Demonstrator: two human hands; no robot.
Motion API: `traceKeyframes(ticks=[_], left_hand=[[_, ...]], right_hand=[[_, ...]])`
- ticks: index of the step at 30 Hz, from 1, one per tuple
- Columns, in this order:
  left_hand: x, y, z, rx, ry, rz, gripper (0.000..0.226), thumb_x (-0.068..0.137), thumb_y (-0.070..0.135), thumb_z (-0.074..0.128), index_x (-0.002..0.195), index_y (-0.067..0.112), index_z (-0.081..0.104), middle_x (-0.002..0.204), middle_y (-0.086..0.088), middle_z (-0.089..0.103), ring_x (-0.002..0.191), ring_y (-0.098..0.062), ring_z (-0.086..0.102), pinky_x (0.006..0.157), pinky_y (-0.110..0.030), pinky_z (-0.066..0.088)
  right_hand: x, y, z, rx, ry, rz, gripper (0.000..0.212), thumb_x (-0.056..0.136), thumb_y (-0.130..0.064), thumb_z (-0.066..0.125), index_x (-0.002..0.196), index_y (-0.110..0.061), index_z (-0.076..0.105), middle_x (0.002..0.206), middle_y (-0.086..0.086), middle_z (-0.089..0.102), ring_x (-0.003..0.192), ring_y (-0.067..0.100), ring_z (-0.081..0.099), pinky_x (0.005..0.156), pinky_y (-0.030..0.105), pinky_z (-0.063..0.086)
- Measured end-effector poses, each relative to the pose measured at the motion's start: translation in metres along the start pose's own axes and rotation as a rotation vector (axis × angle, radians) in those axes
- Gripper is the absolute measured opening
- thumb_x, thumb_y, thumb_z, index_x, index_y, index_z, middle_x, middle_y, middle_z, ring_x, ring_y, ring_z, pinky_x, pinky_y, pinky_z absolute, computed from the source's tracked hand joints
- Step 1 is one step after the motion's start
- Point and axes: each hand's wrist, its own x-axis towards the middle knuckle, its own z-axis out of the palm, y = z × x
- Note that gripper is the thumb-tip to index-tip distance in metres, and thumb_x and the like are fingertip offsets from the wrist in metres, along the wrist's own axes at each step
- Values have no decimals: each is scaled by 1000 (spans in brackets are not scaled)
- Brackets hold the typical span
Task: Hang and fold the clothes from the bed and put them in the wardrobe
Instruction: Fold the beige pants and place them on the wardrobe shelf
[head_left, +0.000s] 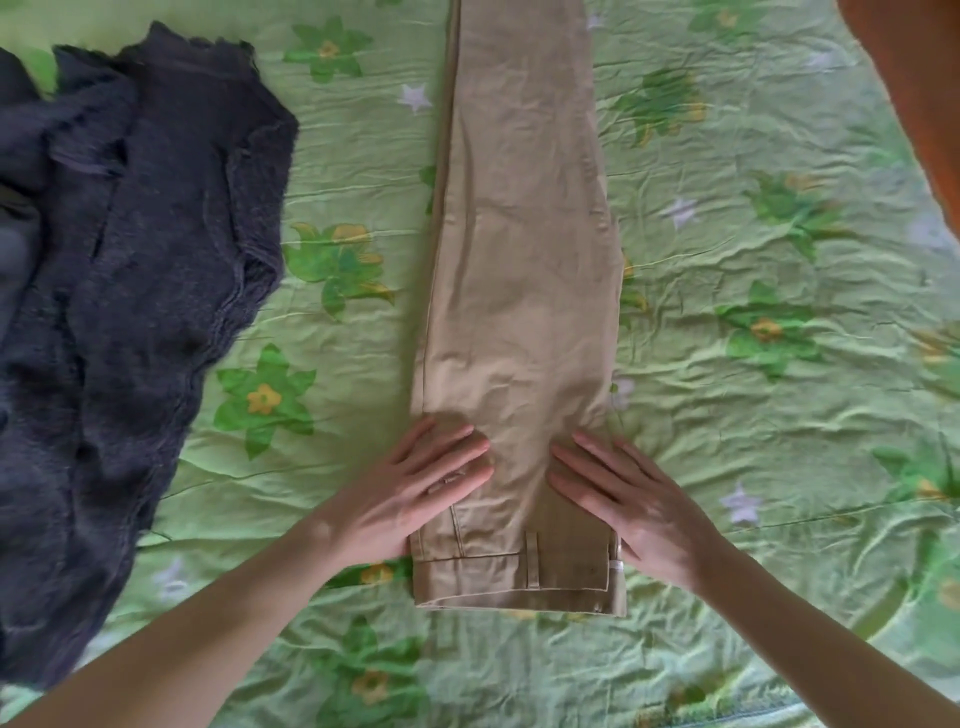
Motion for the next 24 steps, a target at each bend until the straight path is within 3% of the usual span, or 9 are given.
traceKeyframes(ticks=[6, 9, 12, 14, 15, 17, 20, 22, 24], left_hand=[[-10, 26, -16, -250, 22, -17, 96, 95, 56, 64, 167, 11, 20, 175, -10, 14, 162, -31, 10, 128, -59, 13], [-26, 50, -20, -379, -69, 56, 85, 102, 50, 55, 169, 18, 13, 177, -3, 7, 163, -26, 4, 129, -58, 14], [-41, 69, -17, -503, 40, 21, 76, 101, 28, 64, 166, 24, 25, 173, 11, 21, 161, -12, 16, 131, -38, 17], [-39, 79, -17, -678, 191, -246, 45, 104, 22, 62, 145, 38, 57, 145, 26, 59, 134, 7, 53, 114, -24, 44], [-32, 84, -22, -698, 255, -384, 22, 108, 34, 57, 120, 49, 68, 108, 29, 73, 98, 8, 68, 86, -23, 58], [-17, 85, -27, -733, 426, -609, 26, 103, 67, 44, 96, 53, 66, 68, 20, 65, 53, -3, 58, 51, -25, 44], [3, 81, -28, -1117, 555, -804, 46, 101, 64, 50, 136, 35, 57, 113, 10, 74, 92, -18, 71, 80, -39, 56], [14, 77, -25, -1182, 612, -839, 20, 108, 42, 52, 119, 27, 59, 88, 6, 70, 71, -24, 62, 64, -48, 48], [24, 75, -22, -1142, 641, -853, 14, 109, 32, 49, 100, 22, 56, 65, 8, 53, 52, -16, 44, 49, -50, 36]], right_hand=[[-28, -17, -22, 199, 20, 82, 90, 78, -27, 88, 156, -16, 45, 167, 4, 35, 157, 22, 27, 124, 51, 26], [-52, -24, -28, 262, -24, 43, 82, 80, -27, 87, 153, -19, 50, 162, -4, 44, 154, 14, 33, 124, 46, 27], [-58, -24, -33, 486, 7, 127, 55, 95, -52, 66, 143, -26, 61, 149, -9, 58, 145, -4, 39, 124, 26, 28], [-45, -27, -43, 739, 84, 306, 30, 96, -54, 61, 121, -41, 72, 122, -18, 72, 119, -6, 62, 104, 25, 52], [-38, -28, -45, 812, 106, 387, 14, 94, -43, 64, 104, -48, 72, 100, -24, 74, 95, -7, 68, 83, 20, 58], [-21, -30, -44, 844, 240, 559, 22, 99, -33, 66, 84, -50, 66, 74, -26, 69, 66, -7, 63, 61, 11, 46], [-4, -36, -40, 979, 397, 747, 11, 98, -38, 67, 99, -28, 71, 85, -5, 76, 79, 14, 72, 68, 34, 55], [5, -39, -35, 1029, 418, 867, 27, 100, -48, 64, 99, -21, 67, 80, 8, 73, 74, 30, 70, 63, 46, 55], [13, -38, -27, 969, 419, 983, 36, 98, -56, 61, 88, -21, 59, 64, 8, 64, 56, 28, 59, 48, 40, 48]])
